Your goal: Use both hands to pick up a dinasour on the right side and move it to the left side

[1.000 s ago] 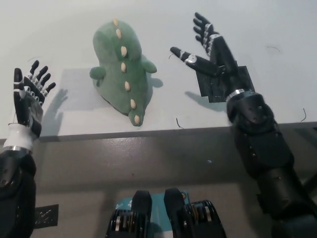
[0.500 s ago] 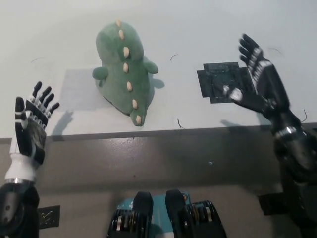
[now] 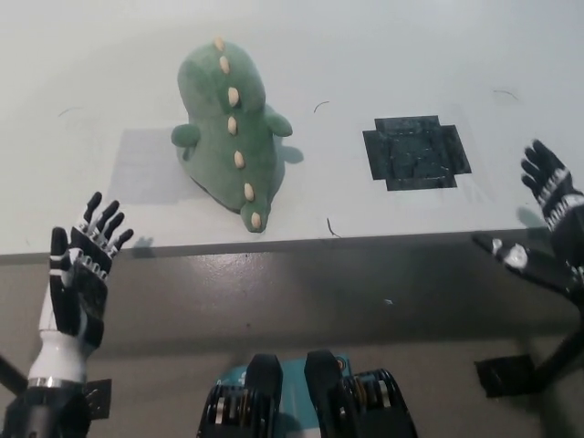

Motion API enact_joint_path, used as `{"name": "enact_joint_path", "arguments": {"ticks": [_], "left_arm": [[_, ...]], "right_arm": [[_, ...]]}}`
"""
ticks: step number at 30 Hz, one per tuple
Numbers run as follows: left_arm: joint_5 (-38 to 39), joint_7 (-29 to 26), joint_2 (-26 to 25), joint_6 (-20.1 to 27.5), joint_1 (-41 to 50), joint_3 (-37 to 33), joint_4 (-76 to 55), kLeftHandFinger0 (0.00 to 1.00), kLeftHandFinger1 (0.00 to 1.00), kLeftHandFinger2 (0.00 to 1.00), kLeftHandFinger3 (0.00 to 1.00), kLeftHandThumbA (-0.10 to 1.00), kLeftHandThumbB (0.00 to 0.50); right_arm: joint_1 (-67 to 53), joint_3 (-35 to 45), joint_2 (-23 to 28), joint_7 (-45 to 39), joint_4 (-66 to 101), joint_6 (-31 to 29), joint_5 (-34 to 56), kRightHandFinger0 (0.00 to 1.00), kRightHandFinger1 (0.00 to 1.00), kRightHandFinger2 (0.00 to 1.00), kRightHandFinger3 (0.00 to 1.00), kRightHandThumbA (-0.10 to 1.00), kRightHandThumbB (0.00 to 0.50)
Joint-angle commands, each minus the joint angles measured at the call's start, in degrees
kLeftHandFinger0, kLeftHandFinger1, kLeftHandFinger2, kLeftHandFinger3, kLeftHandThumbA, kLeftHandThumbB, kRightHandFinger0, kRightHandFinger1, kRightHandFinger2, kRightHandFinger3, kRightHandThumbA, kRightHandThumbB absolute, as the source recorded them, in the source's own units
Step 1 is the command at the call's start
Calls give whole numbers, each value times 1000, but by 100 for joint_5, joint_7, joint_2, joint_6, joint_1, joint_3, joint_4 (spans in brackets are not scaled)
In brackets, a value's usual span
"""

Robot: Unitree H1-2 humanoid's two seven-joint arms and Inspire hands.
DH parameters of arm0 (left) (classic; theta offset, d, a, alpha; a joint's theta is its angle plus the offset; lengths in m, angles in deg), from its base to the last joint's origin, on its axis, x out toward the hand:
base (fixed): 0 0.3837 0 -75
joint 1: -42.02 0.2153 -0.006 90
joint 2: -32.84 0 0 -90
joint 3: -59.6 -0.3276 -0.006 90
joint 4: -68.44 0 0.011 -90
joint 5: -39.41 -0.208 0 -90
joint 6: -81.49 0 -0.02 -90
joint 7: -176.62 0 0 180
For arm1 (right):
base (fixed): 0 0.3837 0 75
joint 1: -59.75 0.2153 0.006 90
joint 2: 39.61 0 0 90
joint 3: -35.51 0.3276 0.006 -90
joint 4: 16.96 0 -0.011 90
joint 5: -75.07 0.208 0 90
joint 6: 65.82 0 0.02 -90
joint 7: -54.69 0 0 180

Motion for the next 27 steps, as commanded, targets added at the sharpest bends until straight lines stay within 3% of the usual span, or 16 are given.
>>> {"name": "enact_joint_path", "arguments": {"ticks": [1, 5, 10, 13, 17, 27], "left_arm": [[-174, 19, 17, 139, 136, -113, -359, 1000, 1000, 1000, 1000, 1000, 323], [-133, 94, 71, 315, 248, -202, -290, 1000, 1000, 1000, 1000, 1000, 364], [-120, 214, 85, 645, 371, -291, 176, 1000, 1000, 1000, 1000, 1000, 412], [-207, 250, 60, 862, 422, -329, 380, 1000, 1000, 1000, 1000, 1000, 403], [-217, 312, 46, 1058, 411, -377, 665, 1000, 1000, 1000, 1000, 1000, 426], [-238, 282, 223, 1339, 472, -498, 849, 1000, 1000, 1000, 1000, 1000, 427]], "right_arm": [[-168, 86, 179, -199, 300, -546, 142, 1000, 1000, 1000, 1000, 1000, 93], [-403, 80, 241, -239, 405, -615, 110, 1000, 1000, 1000, 1000, 985, 84], [-752, 58, 330, -280, 490, -710, -13, 1000, 1000, 1000, 1000, 1000, 108], [-882, 63, 338, -272, 533, -751, -29, 1000, 1000, 1000, 1000, 1000, 129], [-1123, 76, 352, -299, 636, -862, 16, 1000, 1000, 1000, 1000, 1000, 107], [-1515, 84, 316, -384, 710, -890, 281, 1000, 1000, 1000, 1000, 1000, 103]]}}
